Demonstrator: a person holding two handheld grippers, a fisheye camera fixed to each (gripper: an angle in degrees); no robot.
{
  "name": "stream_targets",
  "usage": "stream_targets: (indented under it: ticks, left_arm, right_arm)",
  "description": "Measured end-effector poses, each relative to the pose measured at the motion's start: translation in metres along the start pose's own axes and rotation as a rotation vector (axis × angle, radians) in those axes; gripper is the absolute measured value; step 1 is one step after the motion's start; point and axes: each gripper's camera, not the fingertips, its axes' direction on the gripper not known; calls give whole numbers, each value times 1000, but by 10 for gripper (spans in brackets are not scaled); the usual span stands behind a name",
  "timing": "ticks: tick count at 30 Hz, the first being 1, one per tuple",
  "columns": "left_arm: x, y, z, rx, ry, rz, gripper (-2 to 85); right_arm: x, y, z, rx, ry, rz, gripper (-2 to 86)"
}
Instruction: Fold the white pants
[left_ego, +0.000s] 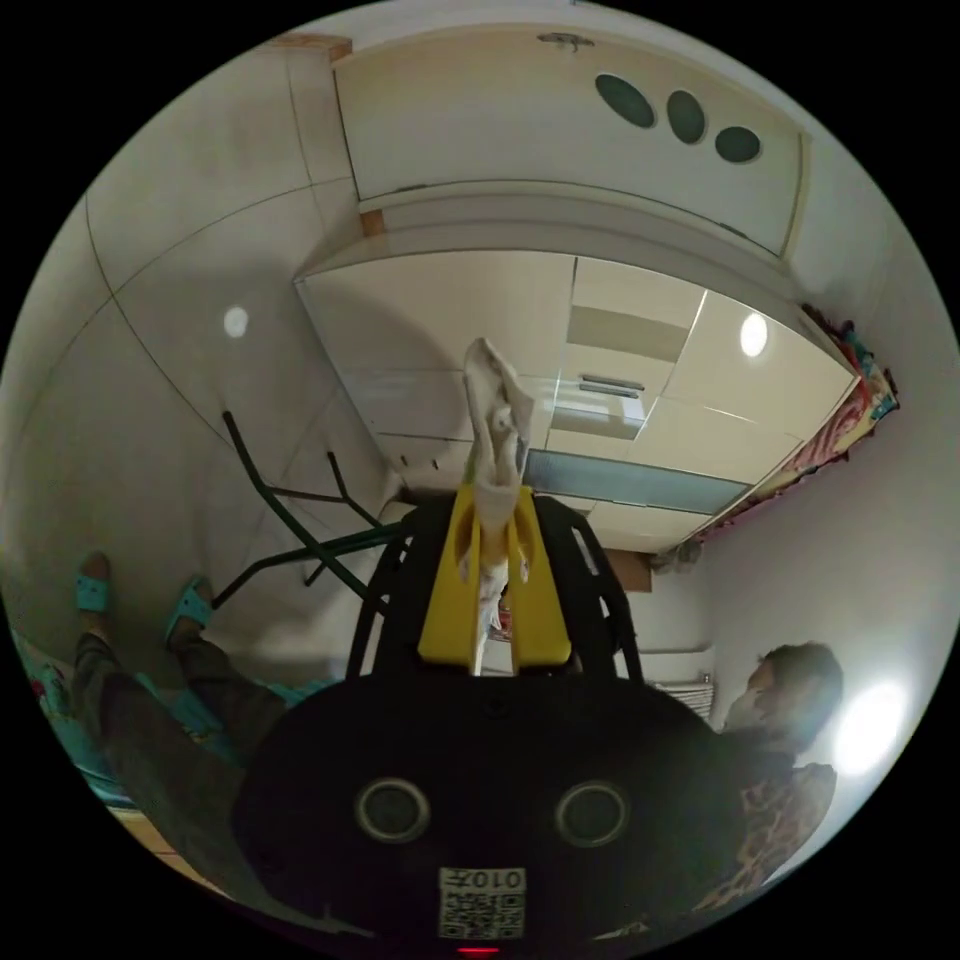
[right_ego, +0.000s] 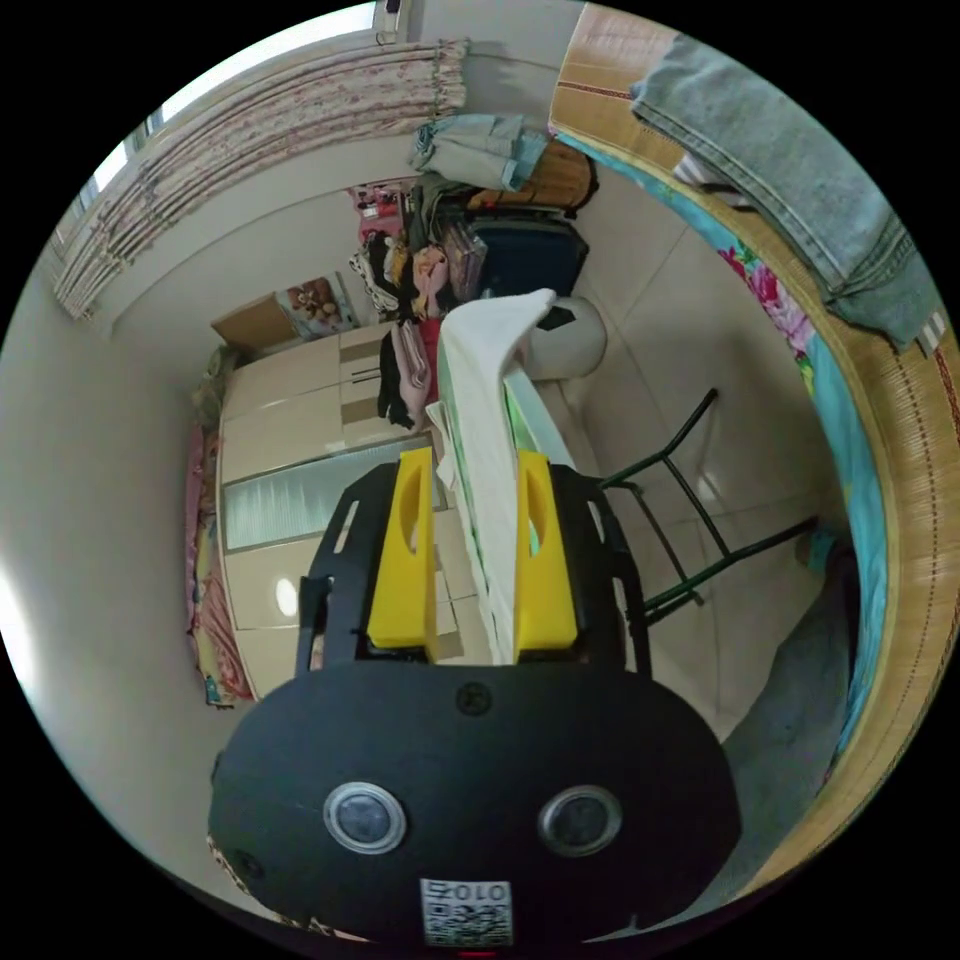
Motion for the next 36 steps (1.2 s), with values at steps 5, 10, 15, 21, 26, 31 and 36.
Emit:
stream_targets:
  ticks: [5,10,15,21,26,31,36]
  left_arm:
    - [6,2,6,-11,-32,9,32]
    - [11,4,8,-14,-72,3,32]
    - [25,3,9,-16,-107,31,33]
    - [18,7,10,-8,-93,9,34]
    - [17,9,11,-7,-91,-4,34]
    - [44,10,12,-26,-130,51,35]
    - [80,27,-2,-69,-303,167,40]
  right_arm:
    - [-16,-30,22,-29,20,-58,114]
    - [-31,-58,47,-51,59,-97,111]
    - [-58,-63,37,43,38,-173,119]
    - [-13,-84,15,6,274,-48,159]
    - [36,-107,66,-85,33,24,132]
    - [-5,-118,78,-32,198,-35,42]
    - [-83,-107,74,-108,561,-317,37]
